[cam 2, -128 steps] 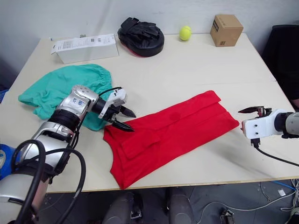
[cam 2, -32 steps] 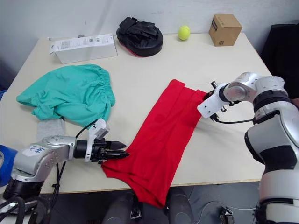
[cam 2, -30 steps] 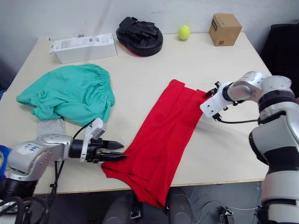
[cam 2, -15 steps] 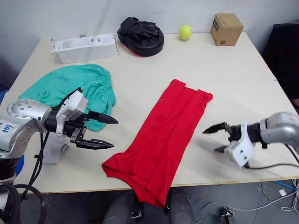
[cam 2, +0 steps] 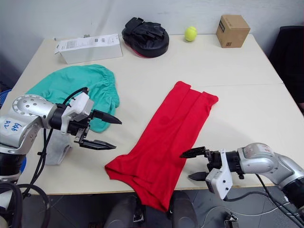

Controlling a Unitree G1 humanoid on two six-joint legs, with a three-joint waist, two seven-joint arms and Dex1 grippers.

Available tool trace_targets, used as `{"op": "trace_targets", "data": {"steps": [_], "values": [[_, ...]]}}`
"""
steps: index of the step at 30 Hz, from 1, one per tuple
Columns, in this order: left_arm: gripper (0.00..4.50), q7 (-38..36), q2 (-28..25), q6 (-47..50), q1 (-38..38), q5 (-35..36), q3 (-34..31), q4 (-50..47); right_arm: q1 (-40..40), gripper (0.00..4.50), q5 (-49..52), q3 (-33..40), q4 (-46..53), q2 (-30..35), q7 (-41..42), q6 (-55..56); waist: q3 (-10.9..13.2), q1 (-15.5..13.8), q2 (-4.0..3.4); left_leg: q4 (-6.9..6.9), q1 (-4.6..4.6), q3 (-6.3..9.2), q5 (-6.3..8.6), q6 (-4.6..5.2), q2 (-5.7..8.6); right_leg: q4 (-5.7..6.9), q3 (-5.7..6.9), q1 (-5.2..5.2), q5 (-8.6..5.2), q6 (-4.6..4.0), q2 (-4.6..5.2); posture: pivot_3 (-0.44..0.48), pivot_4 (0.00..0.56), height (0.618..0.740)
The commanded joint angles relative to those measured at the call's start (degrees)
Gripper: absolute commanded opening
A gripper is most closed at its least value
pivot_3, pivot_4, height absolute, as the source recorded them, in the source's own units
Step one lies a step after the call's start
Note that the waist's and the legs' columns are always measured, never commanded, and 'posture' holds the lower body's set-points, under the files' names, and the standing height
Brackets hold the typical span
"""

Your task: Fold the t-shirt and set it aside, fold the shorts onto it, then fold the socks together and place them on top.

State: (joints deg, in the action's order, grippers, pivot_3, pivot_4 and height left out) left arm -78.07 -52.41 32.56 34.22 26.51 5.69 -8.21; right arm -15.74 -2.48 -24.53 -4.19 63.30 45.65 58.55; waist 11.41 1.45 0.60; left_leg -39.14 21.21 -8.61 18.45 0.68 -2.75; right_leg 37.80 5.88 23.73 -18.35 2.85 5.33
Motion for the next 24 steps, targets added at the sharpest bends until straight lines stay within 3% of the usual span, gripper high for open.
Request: {"op": "trace_targets", "data": {"steps": [1, 3, 8, 16, 24], "values": [[4.5, 0.67, 0.21, 1.3, 1.28, 0.72, -0.67, -1.31, -1.34, 4.47, -1.5, 0.99, -0.99, -2.67, 1.03, 0.29, 0.0, 0.02, 0.0, 0.0, 0.0, 0.0, 0.0, 0.0, 0.01, 0.0, 0.0, 0.0, 0.0, 0.0, 0.0, 0.0, 0.15, 0.74], [4.5, 0.77, 0.19, 2.25, 1.24, 1.33, -0.82, -2.03, -2.38, 4.47, -3.08, 0.77, -2.7, -4.6, 1.43, 0.3, -0.01, 0.14, 0.1, 0.0, -0.01, 0.0, 0.0, 0.0, -0.01, 0.0, 0.0, 0.0, 0.0, 0.0, -0.01, 0.0, 0.15, 0.74], [4.5, 0.45, 0.21, 3.18, 0.11, 3.1, -1.84, -4.79, -3.66, 2.94, -5.89, 0.35, -6.49, -7.12, 2.39, 1.73, -0.01, 0.1, 0.2, 0.0, -0.02, 0.0, 0.0, 0.0, -0.02, 0.01, 0.0, -0.02, 0.0, 0.0, -0.02, 0.0, 0.15, 0.74], [4.5, 1.16, 0.52, 5.09, -1.12, 7.01, -2.56, -10.61, -3.1, 0.09, -6.32, 0.77, -7.84, -6.94, 3.06, 2.95, -0.01, 0.08, 0.21, 0.0, -0.03, 0.02, -0.01, 0.0, -0.01, 0.01, 0.0, -0.04, 0.0, 0.0, -0.01, 0.0, 0.15, 0.74], [4.5, 1.34, 0.41, 3.61, -1.62, 6.24, -1.58, -9.87, -4.93, 0.04, -5.86, 1.12, -12.89, -2.68, 4.76, 8.37, -0.01, 0.05, 0.21, -0.01, -0.03, 0.03, -0.01, 0.01, 0.02, 0.0, 0.0, -0.05, 0.0, 0.0, 0.0, 0.0, 0.15, 0.74]]}}
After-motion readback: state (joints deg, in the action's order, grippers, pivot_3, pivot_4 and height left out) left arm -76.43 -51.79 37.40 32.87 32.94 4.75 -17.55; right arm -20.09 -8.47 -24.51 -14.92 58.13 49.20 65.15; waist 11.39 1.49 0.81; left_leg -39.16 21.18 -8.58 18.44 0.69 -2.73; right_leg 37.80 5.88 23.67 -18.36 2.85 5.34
